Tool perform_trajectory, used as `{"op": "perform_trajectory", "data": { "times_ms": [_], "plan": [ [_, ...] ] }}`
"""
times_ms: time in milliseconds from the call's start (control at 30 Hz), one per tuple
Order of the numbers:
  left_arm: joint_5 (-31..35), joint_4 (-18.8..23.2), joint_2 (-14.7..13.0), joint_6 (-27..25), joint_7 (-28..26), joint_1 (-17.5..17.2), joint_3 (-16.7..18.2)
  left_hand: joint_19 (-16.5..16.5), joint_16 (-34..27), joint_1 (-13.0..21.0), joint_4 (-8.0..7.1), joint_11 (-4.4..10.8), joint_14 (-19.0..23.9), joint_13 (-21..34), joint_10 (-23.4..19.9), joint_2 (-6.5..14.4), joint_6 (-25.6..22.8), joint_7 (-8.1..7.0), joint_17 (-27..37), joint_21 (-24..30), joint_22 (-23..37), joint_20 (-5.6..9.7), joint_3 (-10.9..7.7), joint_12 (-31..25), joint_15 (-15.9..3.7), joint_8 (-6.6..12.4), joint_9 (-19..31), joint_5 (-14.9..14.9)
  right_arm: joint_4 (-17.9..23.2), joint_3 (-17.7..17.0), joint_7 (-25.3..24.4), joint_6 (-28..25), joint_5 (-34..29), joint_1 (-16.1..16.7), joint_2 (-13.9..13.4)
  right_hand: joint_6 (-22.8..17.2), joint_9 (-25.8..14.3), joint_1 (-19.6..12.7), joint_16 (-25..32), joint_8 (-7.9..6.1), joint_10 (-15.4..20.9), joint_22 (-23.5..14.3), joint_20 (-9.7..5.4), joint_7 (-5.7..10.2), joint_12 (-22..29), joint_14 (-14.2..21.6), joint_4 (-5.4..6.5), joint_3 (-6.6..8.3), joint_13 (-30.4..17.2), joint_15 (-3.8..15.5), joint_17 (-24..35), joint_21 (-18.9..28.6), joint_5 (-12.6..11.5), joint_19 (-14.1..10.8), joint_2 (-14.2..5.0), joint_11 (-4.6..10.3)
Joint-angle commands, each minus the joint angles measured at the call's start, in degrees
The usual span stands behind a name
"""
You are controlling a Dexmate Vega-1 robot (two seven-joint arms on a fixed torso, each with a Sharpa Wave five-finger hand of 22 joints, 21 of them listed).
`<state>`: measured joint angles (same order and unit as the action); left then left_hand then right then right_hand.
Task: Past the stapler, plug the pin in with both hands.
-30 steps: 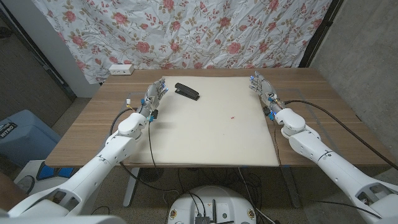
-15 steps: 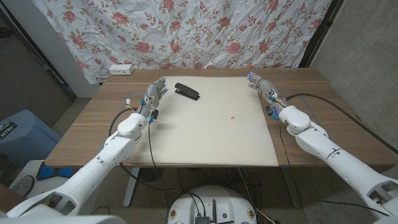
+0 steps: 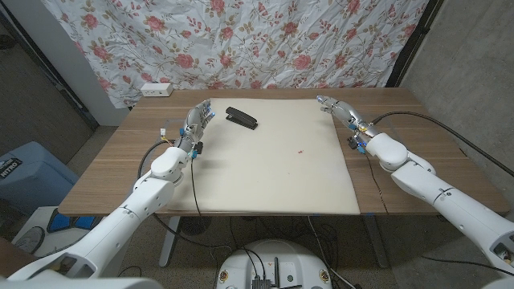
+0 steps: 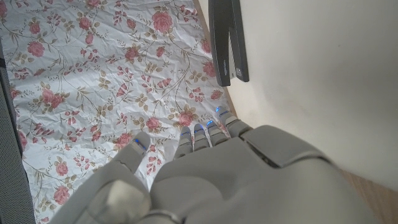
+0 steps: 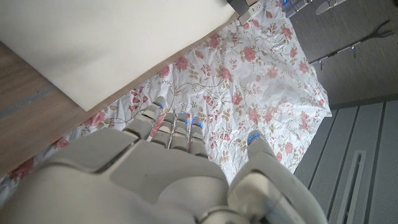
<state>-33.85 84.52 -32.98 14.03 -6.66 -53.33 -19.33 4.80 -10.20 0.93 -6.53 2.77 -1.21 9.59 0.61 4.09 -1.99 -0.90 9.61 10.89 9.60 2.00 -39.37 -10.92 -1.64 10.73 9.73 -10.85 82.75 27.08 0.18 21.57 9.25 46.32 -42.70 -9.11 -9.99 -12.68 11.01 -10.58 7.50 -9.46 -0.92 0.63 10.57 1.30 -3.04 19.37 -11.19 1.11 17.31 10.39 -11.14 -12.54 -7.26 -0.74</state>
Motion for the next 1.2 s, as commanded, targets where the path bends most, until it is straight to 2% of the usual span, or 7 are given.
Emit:
{"op": "perform_trajectory", "data": {
  "times_ms": [33,267,467,500,700,1033,1200],
  "plan": [
    [-0.60,0.28,0.66,-0.55,-1.23,-0.30,0.44,0.74,-0.37,0.31,0.33,0.16,0.67,0.21,-0.78,3.69,-0.99,0.03,0.05,0.59,0.15,1.36,-0.06,-0.58,-0.20,0.36,0.13,-0.43,-0.96,1.71,-0.51,2.37,-8.93,-1.57,-2.46,-0.03,-0.17,-0.71,-0.13,-0.01,-1.54,-0.23,0.14,0.93,-0.32,-0.91,-0.77,0.27,0.04,0.07,-0.13,0.00,0.45,0.80,0.14,0.37],
    [-0.76,1.40,0.01,-2.19,-1.89,-0.83,0.51,0.86,-0.33,0.27,0.35,0.19,0.89,0.21,-1.12,3.70,-1.33,0.04,0.06,0.56,0.16,1.33,-0.06,-0.57,-0.29,0.34,0.14,-0.42,1.16,2.22,-0.13,1.19,-13.04,-1.59,-4.62,0.85,-0.19,-1.51,-0.26,0.20,-2.87,-0.23,0.41,2.38,-0.30,-2.12,-1.80,0.67,0.05,-0.32,-0.66,-0.12,0.63,1.90,0.10,0.70],
    [-0.87,1.89,-0.28,-2.95,-2.20,-1.13,0.53,0.95,-0.33,0.23,0.37,0.14,1.14,0.22,-1.42,3.70,-1.51,-0.04,0.07,0.53,0.16,1.34,-0.06,-0.57,-0.36,0.28,0.14,-0.42,4.30,2.69,0.86,-1.30,-16.96,-1.74,-6.85,0.44,-0.25,-2.65,-0.27,-0.10,-4.34,-0.24,1.38,4.11,-0.25,-3.29,-3.28,1.10,0.06,-1.31,-1.26,-0.15,0.83,3.06,0.52,0.86],
    [-0.86,1.87,-0.28,-2.97,-2.22,-1.13,0.52,0.95,-0.33,0.23,0.37,0.18,1.18,0.22,-1.44,3.70,-1.49,-0.02,0.07,0.52,0.16,1.33,-0.06,-0.56,-0.42,0.26,0.14,-0.42,4.72,2.74,0.94,-1.46,-17.52,-1.71,-7.16,0.58,-0.27,-2.99,-0.23,-0.08,-4.72,-0.24,1.67,4.90,-0.22,-3.54,-3.72,1.21,0.06,-1.38,-1.41,-0.21,0.86,3.55,0.68,0.93],
    [-0.59,2.13,-0.54,-3.70,-2.67,-1.07,0.44,1.03,-0.33,0.19,0.38,0.11,1.40,0.22,-1.52,3.72,-1.66,-0.11,0.08,0.50,0.16,1.37,-0.07,-0.49,-0.41,0.21,0.15,-0.41,9.60,3.08,3.14,-5.80,-21.56,-1.70,-9.71,0.12,-0.34,-3.96,-0.26,-0.34,-5.77,-0.26,2.77,6.12,-0.16,-4.58,-4.89,1.51,0.05,-1.82,-1.81,-0.15,0.89,4.33,1.19,1.16],
    [-0.72,2.24,-0.41,-4.16,-2.67,-1.00,0.21,1.20,-0.28,0.13,0.33,0.30,1.57,0.23,-1.67,3.76,-1.85,-0.25,0.11,0.48,0.17,1.23,-0.07,-0.40,-0.64,0.15,0.16,-0.41,16.56,3.64,8.11,-12.03,-24.16,-2.31,-11.52,0.24,-0.61,-7.60,-0.36,-0.63,-9.25,-0.30,4.31,7.07,-0.26,-7.50,-7.14,3.00,-0.03,-3.47,-2.69,-0.17,0.33,6.60,1.65,1.29],
    [-0.53,2.96,-0.80,-4.70,-3.07,-1.38,0.20,1.24,-0.28,0.08,0.28,0.34,1.71,0.23,-1.75,3.78,-1.96,-0.41,0.12,0.47,0.18,1.07,-0.06,-0.37,-0.61,0.12,0.16,-0.41,19.91,4.19,11.21,-15.53,-25.39,-2.80,-12.27,0.05,-0.71,-9.80,-0.11,-0.91,-10.16,-0.29,4.89,7.76,-0.08,-7.92,-7.70,3.88,-0.08,-4.86,-3.01,-0.10,-0.30,7.30,1.98,1.38]
  ]
}}
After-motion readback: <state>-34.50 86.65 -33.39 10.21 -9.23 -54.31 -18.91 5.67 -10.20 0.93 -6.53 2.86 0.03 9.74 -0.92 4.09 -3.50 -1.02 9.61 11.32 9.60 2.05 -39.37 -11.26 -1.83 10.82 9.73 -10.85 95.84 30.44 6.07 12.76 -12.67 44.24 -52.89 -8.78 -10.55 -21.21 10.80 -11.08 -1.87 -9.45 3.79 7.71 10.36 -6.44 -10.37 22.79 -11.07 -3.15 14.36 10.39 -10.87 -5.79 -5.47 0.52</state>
